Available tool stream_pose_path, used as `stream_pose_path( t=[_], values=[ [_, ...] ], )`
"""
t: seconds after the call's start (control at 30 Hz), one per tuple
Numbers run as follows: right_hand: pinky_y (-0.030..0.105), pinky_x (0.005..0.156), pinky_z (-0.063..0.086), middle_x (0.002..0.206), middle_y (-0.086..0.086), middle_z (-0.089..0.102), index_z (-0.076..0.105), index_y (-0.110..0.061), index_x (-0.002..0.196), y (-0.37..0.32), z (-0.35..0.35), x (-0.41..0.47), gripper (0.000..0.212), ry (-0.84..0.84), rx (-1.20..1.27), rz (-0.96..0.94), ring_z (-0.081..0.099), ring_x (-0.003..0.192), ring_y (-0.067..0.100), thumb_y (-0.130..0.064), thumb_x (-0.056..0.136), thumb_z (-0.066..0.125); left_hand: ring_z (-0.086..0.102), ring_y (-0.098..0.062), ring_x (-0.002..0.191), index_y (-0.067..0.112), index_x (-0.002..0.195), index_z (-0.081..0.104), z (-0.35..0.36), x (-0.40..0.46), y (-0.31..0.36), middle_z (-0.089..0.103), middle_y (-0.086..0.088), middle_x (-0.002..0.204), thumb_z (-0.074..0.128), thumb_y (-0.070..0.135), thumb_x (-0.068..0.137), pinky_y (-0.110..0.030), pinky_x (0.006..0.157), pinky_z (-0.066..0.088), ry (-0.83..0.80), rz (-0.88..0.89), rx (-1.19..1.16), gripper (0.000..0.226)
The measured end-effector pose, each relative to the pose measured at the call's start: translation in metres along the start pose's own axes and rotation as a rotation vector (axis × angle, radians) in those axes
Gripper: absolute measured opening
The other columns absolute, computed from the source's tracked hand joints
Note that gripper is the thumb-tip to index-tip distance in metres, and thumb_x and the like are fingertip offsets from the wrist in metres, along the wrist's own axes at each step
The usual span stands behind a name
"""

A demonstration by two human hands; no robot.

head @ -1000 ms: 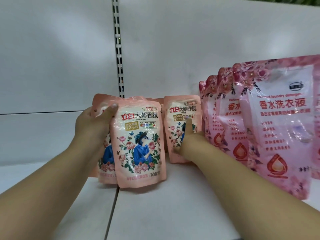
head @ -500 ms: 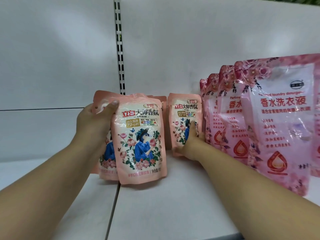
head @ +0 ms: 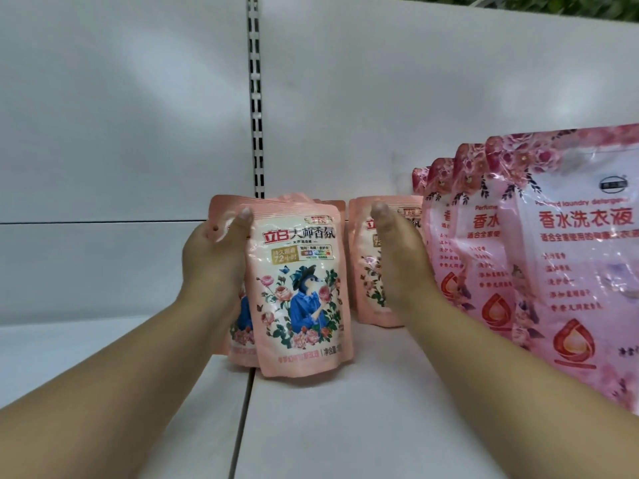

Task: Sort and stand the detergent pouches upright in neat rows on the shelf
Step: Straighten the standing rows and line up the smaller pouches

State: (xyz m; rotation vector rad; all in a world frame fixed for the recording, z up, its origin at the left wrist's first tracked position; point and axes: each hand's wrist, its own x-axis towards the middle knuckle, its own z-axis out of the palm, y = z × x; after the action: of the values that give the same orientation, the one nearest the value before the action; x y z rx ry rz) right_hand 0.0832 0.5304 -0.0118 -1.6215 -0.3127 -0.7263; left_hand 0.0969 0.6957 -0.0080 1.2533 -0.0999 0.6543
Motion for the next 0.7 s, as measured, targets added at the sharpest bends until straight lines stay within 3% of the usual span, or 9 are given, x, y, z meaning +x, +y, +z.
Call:
stream_pose_path(
  t=[0.07, 0.17, 0.3, 0.37, 0.53, 0.7],
  values=[
    [0.035, 0.096, 0.042, 0.111, -0.002, 0.057, 0.050, -0.021, 0.115, 0.000, 0.007, -0.004, 0.066, -0.209, -0.032, 0.106, 0.053, 0.100, 0.014, -0.066, 0.067, 0.045, 0.061, -0.009, 0.050, 0.020, 0.081, 0.055, 0.001, -0.001, 0.000, 0.066, 0.003, 0.064, 0.059, 0.047, 0.083, -0.021, 0.048, 0.045, -0.033, 0.013, 0.043, 0.028],
    [0.047, 0.097, 0.045, 0.120, 0.002, 0.060, 0.041, -0.021, 0.128, 0.003, 0.016, -0.005, 0.086, -0.434, -0.112, 0.354, 0.059, 0.106, 0.022, -0.064, 0.057, 0.063, 0.067, -0.015, 0.057, 0.019, 0.077, 0.058, -0.001, 0.000, 0.000, 0.069, 0.004, 0.059, 0.055, 0.056, 0.081, -0.029, 0.059, 0.053, -0.090, 0.000, 0.020, 0.037],
    [0.045, 0.083, 0.054, 0.100, 0.007, 0.065, 0.055, -0.013, 0.101, 0.005, 0.000, 0.009, 0.025, -0.393, 0.054, 0.438, 0.064, 0.090, 0.026, -0.029, 0.082, 0.062, 0.068, -0.015, 0.057, 0.018, 0.076, 0.059, -0.006, 0.001, 0.000, 0.070, 0.004, 0.062, 0.058, 0.053, 0.080, -0.031, 0.064, 0.055, -0.067, 0.012, -0.039, 0.036],
    [0.041, 0.080, 0.054, 0.089, 0.007, 0.064, 0.056, -0.012, 0.085, 0.006, -0.005, 0.012, 0.008, -0.327, 0.108, 0.405, 0.062, 0.086, 0.026, -0.019, 0.084, 0.061, 0.067, -0.015, 0.055, 0.018, 0.074, 0.057, -0.007, 0.004, 0.002, 0.070, 0.003, 0.060, 0.064, 0.047, 0.079, -0.031, 0.063, 0.055, 0.001, 0.019, -0.064, 0.030],
    [0.046, 0.088, 0.051, 0.092, 0.002, 0.064, 0.054, -0.021, 0.079, 0.011, 0.003, 0.012, 0.012, 0.047, 0.090, 0.287, 0.062, 0.090, 0.026, -0.023, 0.090, 0.055, 0.067, -0.011, 0.059, 0.019, 0.075, 0.055, -0.019, 0.021, 0.021, 0.068, 0.004, 0.069, 0.070, 0.041, 0.077, -0.027, 0.058, 0.055, 0.229, 0.158, -0.154, 0.027],
    [0.042, 0.084, 0.050, 0.101, 0.007, 0.061, 0.050, -0.024, 0.088, 0.019, 0.022, 0.005, 0.009, 0.048, 0.101, 0.331, 0.059, 0.090, 0.025, -0.030, 0.094, 0.046, 0.062, -0.007, 0.059, 0.022, 0.070, 0.050, -0.032, 0.034, 0.025, 0.063, 0.006, 0.071, 0.066, 0.043, 0.080, -0.027, 0.064, 0.053, 0.325, 0.254, -0.109, 0.029]
  ],
)
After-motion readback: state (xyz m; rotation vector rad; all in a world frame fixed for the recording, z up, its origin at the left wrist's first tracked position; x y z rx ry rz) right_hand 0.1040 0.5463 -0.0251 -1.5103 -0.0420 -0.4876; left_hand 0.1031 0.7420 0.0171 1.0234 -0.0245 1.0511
